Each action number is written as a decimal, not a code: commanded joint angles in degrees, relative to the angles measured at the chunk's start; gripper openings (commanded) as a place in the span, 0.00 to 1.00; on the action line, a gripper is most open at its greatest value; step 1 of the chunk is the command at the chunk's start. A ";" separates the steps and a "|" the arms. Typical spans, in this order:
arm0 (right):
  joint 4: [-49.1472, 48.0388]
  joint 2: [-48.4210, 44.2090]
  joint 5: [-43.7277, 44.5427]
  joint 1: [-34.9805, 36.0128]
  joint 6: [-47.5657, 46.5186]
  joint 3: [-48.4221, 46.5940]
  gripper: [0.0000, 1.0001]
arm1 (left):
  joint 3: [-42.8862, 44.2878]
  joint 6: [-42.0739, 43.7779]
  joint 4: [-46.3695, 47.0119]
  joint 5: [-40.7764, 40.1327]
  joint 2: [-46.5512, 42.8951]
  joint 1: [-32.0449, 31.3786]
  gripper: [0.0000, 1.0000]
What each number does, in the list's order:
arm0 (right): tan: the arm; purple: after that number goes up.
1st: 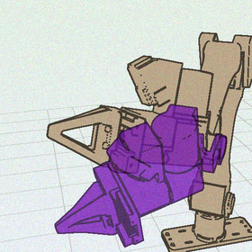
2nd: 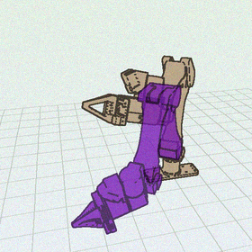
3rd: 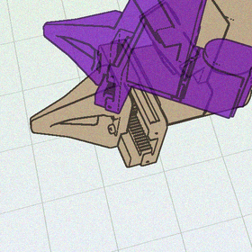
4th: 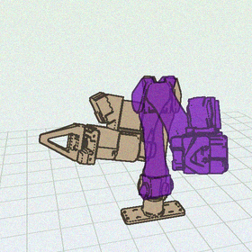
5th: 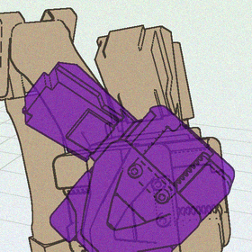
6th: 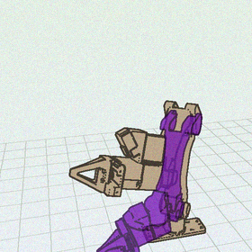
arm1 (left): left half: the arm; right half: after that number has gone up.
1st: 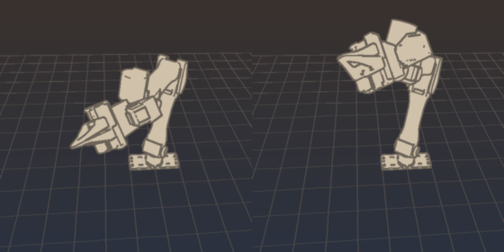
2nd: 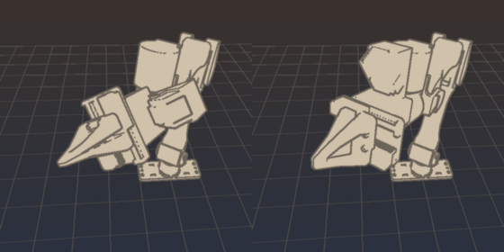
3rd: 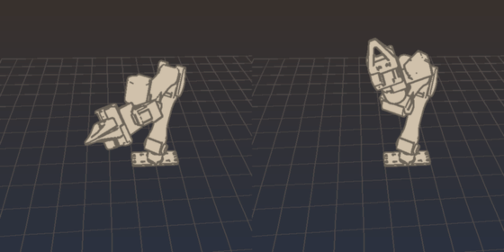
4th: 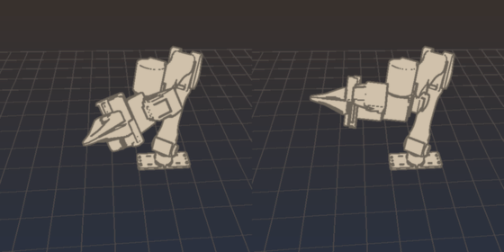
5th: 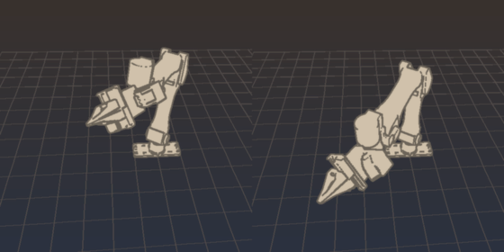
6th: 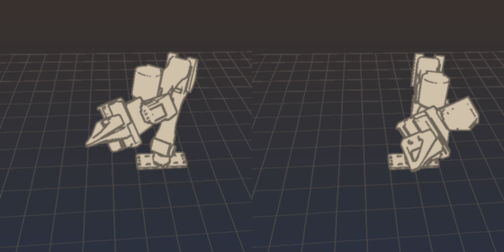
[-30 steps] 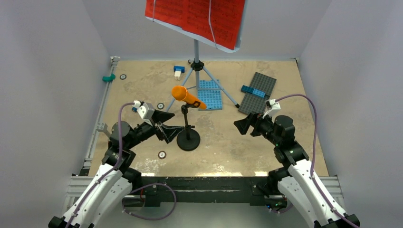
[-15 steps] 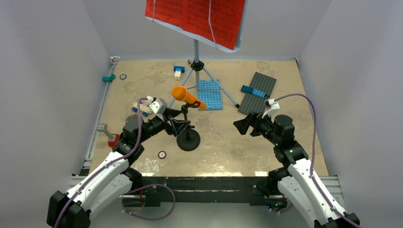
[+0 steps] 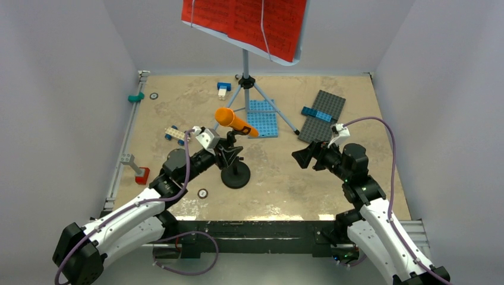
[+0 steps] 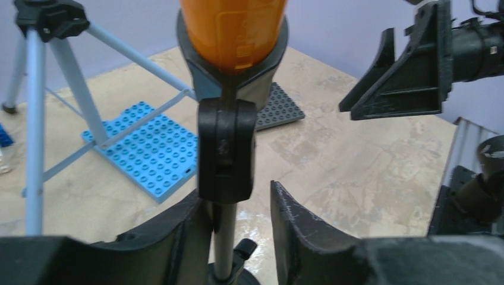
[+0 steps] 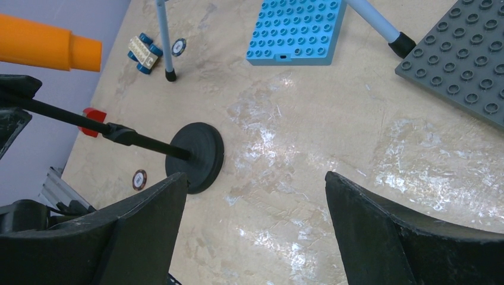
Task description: Pack up the instrument practice props
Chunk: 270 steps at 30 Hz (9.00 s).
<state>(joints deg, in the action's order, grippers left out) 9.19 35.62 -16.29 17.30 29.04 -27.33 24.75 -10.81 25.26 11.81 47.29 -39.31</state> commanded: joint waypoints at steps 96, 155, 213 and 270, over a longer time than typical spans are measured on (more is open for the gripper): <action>-56.79 45.86 -24.18 18.73 42.37 -0.14 0.38 | -11.13 -0.03 23.21 -14.64 3.89 -18.96 0.00; -45.82 38.68 -23.67 19.55 16.98 2.38 0.00 | -8.42 4.28 19.93 -29.87 3.79 -24.95 0.00; -37.76 13.55 -10.21 18.13 10.50 11.96 0.53 | 5.49 -1.50 0.98 -46.89 6.67 -27.31 0.00; -43.97 29.34 -1.74 27.73 -10.14 2.96 0.00 | 5.08 -6.60 -2.30 -41.92 9.71 -28.37 0.00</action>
<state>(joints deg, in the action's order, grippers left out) -32.60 67.46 -25.08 42.76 26.59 -24.95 31.03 -12.88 23.42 -32.84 56.07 -66.70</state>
